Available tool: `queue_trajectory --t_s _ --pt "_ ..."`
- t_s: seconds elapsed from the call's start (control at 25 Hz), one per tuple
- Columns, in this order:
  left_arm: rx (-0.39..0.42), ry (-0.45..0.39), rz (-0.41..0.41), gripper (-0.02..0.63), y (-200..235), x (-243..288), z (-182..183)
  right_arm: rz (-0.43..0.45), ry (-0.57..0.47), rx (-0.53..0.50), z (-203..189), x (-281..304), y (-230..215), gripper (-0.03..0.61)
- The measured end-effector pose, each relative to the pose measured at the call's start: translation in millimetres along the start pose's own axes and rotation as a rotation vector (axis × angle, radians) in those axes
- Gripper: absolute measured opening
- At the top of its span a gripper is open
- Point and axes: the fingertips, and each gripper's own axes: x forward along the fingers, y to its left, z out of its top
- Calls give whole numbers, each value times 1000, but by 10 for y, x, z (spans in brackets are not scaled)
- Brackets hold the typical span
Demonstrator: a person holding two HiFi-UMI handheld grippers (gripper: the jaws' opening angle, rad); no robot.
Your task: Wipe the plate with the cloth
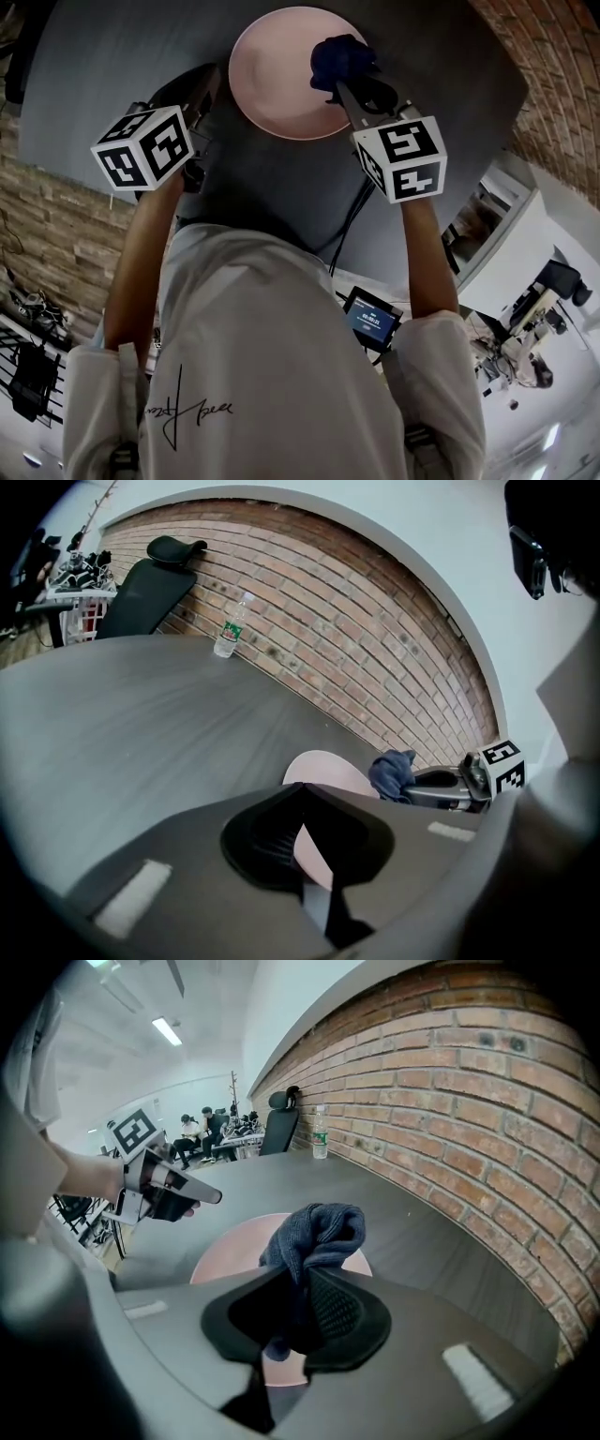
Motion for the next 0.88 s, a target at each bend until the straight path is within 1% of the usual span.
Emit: queue_trajectory --t_s 0.12,0.32,0.52,0.68,0.88 --pt "-7 -9 9 12 -57 -72 -28 -14 -16 -7 -3 -86 49 63" --pt "9 -18 -7 11 -243 -168 -82 -15 -55 27 3 -247 135 60" --pt "3 -30 -24 6 -432 -263 -167 -13 -95 61 -7 -436 187 60" --pt "33 -58 -48 5 -648 -362 -151 -12 -127 75 -24 -582 223 60" --pt "61 -94 -77 5 -884 -469 -123 6 -157 57 -68 -747 366 61"
